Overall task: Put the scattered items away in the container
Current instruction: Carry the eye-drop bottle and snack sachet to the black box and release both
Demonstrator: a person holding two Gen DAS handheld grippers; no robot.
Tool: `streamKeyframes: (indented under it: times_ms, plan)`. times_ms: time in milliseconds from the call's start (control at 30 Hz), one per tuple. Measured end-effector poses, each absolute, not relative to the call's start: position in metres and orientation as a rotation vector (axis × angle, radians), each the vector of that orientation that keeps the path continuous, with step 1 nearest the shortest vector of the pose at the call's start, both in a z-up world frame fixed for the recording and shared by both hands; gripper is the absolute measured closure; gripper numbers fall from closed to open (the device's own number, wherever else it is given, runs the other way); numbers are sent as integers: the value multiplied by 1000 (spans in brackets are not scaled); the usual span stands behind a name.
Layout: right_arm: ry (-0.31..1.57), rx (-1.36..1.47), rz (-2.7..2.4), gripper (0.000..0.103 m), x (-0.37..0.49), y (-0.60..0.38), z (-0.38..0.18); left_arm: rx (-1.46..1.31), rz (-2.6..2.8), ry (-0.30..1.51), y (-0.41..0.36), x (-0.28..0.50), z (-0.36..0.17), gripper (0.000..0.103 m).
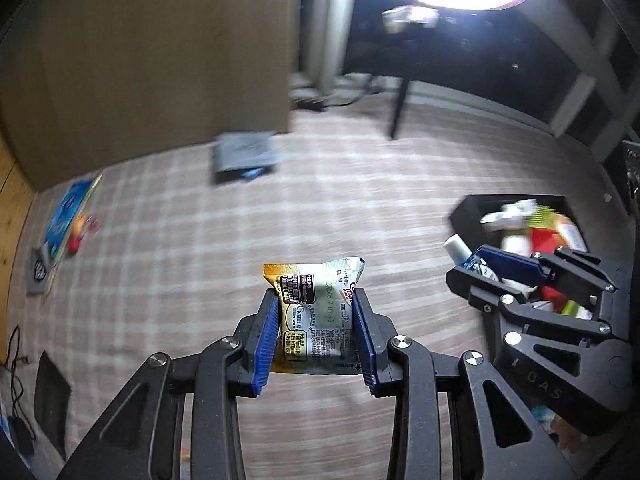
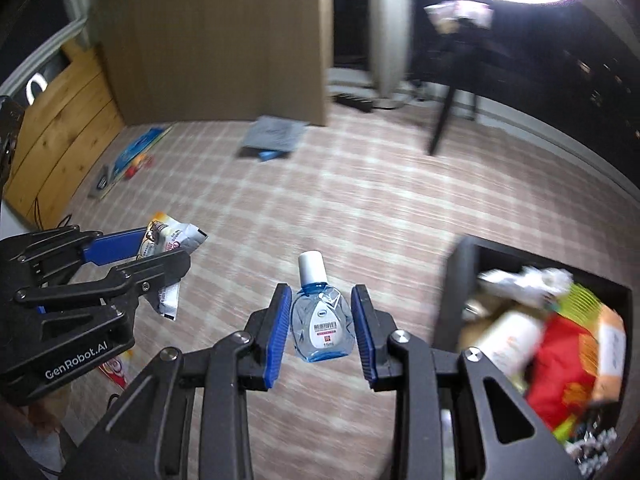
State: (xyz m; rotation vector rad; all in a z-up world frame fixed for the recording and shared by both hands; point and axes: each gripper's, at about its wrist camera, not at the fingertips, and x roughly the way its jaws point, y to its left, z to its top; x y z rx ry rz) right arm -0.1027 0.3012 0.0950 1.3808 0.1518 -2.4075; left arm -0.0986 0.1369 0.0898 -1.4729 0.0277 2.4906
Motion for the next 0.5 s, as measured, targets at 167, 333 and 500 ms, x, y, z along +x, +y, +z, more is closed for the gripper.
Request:
streamKeyframes:
  times_ms: [167, 333, 500]
  plan:
    - [84, 1402, -2512, 73, -89, 362, 107, -1407, 2421, 74, 194, -90, 105, 70]
    - [1, 1436, -2616, 73, -71, 427, 114, -1362, 2348, 130, 249, -80, 113, 70]
    - [-62, 1474, -2700, 73, -50, 482, 119, -1332, 2287, 173, 292, -70, 116, 70]
